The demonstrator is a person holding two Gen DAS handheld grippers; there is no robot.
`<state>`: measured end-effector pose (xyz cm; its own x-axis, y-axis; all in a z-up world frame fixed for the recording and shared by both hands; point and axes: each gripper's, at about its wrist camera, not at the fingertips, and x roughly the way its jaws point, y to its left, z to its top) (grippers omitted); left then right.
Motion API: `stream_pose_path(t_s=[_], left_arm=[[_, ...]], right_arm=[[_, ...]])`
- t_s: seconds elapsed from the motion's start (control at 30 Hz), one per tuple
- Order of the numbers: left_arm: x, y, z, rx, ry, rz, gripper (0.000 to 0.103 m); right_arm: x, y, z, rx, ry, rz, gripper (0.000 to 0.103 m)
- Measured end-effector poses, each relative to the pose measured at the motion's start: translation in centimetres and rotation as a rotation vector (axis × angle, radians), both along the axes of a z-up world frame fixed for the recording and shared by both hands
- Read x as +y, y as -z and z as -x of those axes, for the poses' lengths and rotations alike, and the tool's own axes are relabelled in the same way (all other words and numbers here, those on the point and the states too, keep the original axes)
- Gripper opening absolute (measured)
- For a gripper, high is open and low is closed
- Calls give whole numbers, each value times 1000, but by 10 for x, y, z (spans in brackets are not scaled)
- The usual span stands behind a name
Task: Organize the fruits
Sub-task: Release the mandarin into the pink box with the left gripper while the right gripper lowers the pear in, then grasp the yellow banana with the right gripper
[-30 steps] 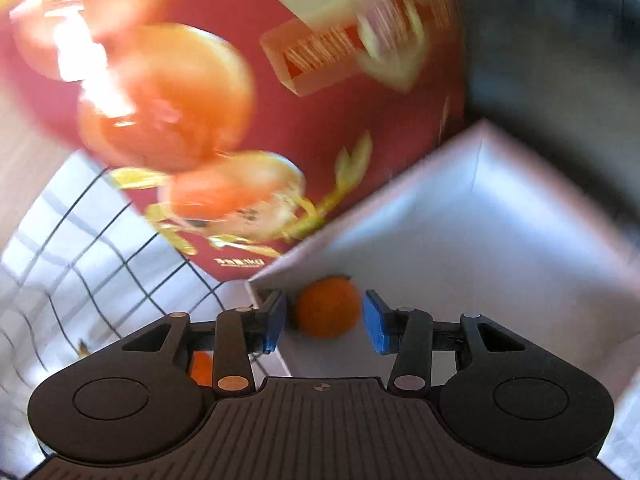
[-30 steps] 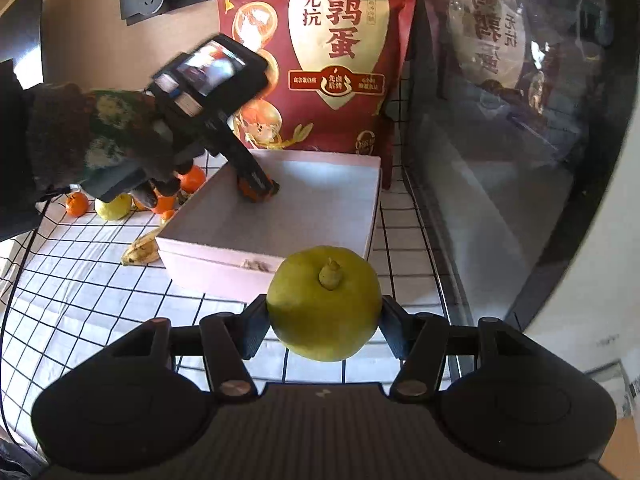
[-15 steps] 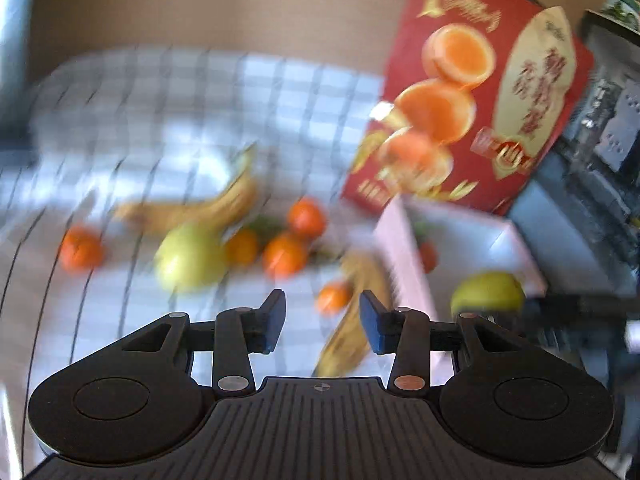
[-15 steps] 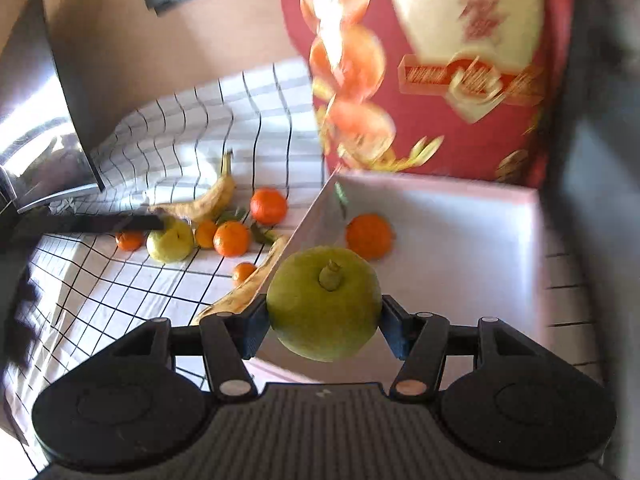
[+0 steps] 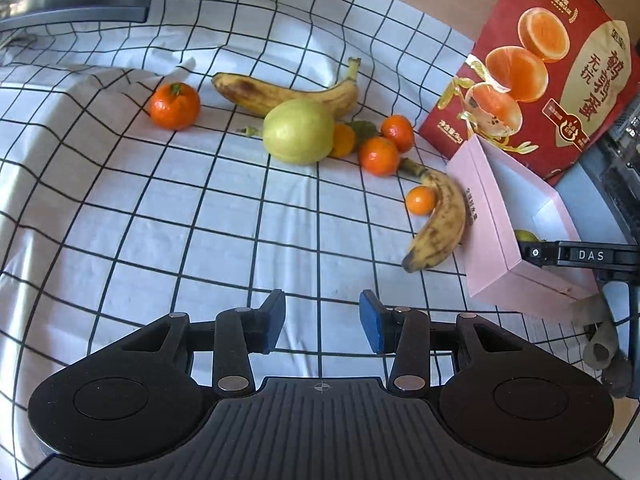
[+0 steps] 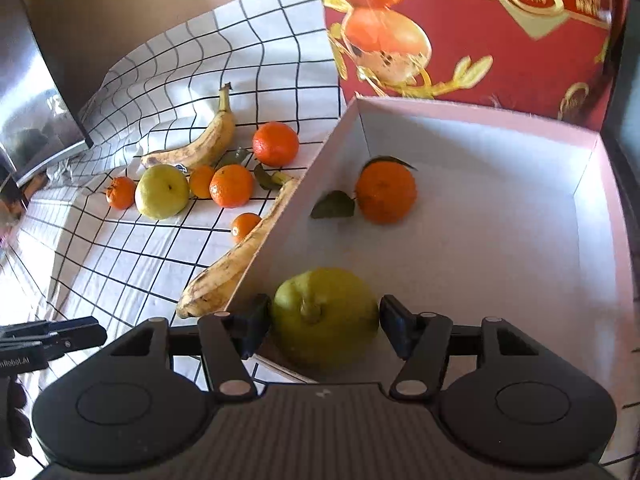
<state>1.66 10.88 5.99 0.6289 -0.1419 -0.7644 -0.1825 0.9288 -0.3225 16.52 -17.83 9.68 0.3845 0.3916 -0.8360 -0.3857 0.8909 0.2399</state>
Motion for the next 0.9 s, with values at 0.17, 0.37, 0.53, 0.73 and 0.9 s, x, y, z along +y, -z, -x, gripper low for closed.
stream_pose_path(t_s=[0.17,0.37,0.53,0.73,0.9], left_arm=[[0,-2,-5,-9,24,-3,45],[6,-6,-9,-25,63,-16,45],[17,-8,-16,-51,94,-31,45],[38,-3,-17,-65,128,-17,45],[55,2,-13,-84,125,0,45]], right_arm=[[1,-14,6,-39,7,-2,62],[16,-38,25,-147,2,80,62],[55,-61,45,-319,-12,216,72],[110,-58,51,-395,-60,292,83],[143,-35,26,-327,-105,400,66]])
